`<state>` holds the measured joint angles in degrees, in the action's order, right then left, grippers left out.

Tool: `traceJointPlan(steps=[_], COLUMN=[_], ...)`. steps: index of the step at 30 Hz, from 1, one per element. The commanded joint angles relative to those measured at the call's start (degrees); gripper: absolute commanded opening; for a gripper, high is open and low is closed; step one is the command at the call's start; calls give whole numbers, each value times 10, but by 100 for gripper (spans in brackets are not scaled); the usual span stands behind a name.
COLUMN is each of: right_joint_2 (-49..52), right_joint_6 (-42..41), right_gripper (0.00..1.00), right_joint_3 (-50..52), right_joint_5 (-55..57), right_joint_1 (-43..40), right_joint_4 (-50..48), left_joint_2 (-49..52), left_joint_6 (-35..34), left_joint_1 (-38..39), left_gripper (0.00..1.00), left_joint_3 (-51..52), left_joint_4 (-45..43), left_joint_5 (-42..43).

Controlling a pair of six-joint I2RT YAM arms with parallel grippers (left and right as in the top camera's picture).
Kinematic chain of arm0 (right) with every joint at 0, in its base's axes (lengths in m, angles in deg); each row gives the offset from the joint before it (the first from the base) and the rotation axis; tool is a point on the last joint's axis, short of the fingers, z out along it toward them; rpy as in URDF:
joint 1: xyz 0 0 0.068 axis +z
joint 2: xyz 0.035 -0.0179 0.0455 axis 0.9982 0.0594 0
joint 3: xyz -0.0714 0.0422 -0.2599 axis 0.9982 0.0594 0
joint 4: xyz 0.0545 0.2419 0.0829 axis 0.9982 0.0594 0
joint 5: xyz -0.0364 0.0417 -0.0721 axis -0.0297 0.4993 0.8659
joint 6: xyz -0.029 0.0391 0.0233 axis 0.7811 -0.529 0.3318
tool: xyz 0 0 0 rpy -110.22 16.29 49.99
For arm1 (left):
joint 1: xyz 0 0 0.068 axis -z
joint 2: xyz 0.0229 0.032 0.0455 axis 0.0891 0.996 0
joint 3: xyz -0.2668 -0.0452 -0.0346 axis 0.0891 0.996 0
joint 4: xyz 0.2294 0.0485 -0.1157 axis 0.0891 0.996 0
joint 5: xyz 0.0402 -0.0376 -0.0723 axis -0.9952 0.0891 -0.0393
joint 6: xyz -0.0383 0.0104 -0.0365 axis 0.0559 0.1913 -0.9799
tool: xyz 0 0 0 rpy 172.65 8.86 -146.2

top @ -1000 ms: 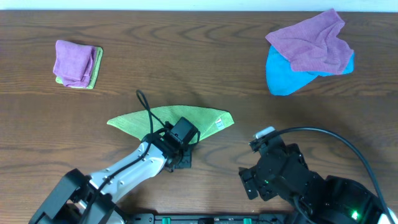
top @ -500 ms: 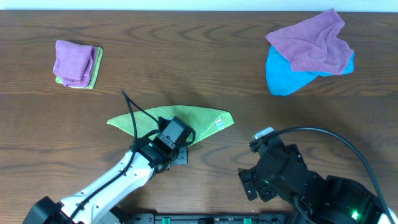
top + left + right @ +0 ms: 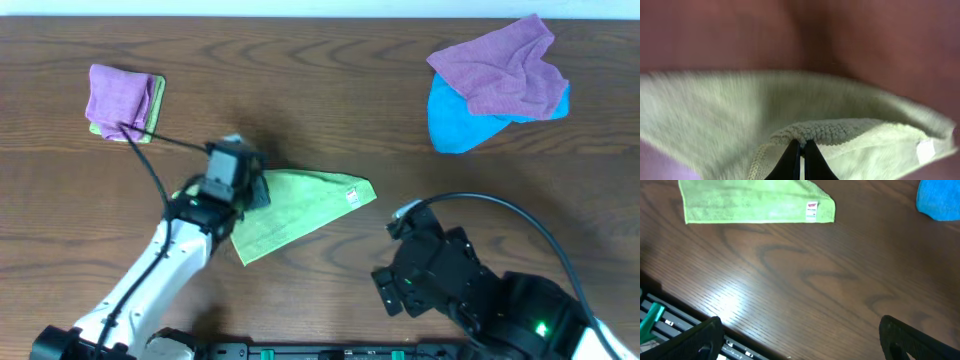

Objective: Fold the cloth

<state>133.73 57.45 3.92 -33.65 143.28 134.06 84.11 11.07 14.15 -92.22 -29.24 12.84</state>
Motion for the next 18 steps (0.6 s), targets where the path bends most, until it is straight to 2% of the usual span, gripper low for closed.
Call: traceJointPlan(steps=[1,4,8,9,11,12,16,18], right_joint_2=[9,16,21,21,21,21,26,37], right_joint_6=[9,20,22,22,24,24,40,53], right_gripper=[99,99,99,99,99,99,99,93], right_joint_3=[4,4,4,4,4,4,5,10], right_joint_5=[5,5,20,23,24,24,24,24], right_joint_1=[-6,-6,-6,-6,-6,-6,-7,-13], right_joint_4=[-11,-32,-51,-52,-51,-51,-54,-68], left_joint_2=[24,52,101,112,125,126,112,97], left_joint_6=[65,99,125,128,129,130,155,154], left_joint_1=[-33,-52,-84,-94,-110,-113,-113,-113], left_gripper=[6,5,6,9,68,86,94,93], left_joint_3=[-56,-85,-136,-150,-171,-176,-188,-191], left_joint_4=[-19,-47,-75,-80,-87,-86,-41,6], left_joint_5=[10,7,-51,-57,-50,-49,-44,-31])
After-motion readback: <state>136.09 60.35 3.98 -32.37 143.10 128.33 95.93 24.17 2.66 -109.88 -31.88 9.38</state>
